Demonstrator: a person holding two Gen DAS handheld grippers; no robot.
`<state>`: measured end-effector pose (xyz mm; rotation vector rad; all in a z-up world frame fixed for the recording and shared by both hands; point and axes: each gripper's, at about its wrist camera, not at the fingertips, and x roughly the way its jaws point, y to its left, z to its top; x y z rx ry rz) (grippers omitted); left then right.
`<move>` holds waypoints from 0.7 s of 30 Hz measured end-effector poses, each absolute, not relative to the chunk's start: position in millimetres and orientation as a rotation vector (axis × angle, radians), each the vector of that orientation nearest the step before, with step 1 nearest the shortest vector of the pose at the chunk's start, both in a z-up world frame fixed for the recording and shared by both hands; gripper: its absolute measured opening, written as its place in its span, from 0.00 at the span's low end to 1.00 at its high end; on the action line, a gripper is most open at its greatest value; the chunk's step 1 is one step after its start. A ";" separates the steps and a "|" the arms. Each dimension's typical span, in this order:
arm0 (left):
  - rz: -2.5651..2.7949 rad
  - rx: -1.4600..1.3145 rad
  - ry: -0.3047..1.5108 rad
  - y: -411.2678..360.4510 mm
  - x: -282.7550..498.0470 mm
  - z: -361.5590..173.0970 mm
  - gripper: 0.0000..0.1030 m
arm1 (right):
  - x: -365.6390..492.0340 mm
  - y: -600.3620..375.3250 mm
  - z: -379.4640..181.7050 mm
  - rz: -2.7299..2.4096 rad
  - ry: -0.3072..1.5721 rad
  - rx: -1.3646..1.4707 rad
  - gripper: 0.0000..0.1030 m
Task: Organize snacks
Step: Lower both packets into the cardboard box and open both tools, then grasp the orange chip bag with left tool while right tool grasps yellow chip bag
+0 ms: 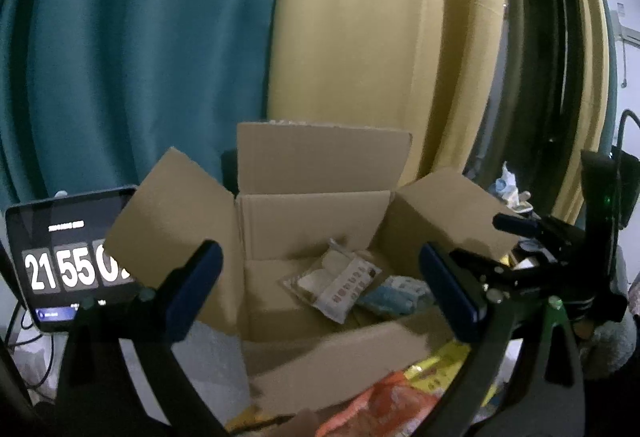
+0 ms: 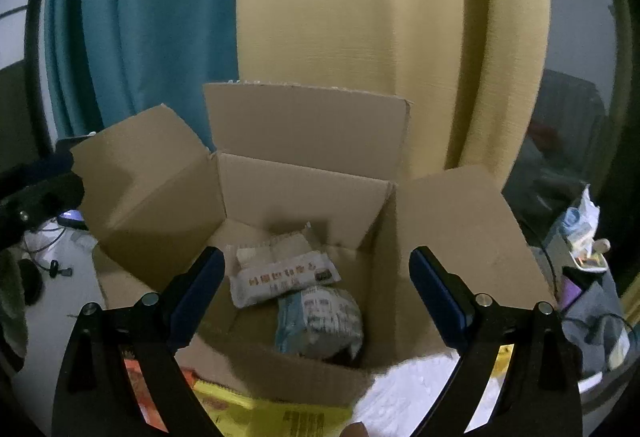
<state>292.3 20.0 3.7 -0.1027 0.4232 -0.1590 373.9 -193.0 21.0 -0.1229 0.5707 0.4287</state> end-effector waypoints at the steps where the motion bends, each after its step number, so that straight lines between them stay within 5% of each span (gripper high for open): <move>1: -0.162 -0.100 0.425 19.0 286.7 3.0 0.97 | 369.9 -194.9 21.8 0.425 0.571 -0.122 0.92; 21: -0.221 -0.069 0.611 -10.8 225.2 -62.2 0.97 | 310.4 -236.0 -10.6 0.406 0.633 -0.070 0.92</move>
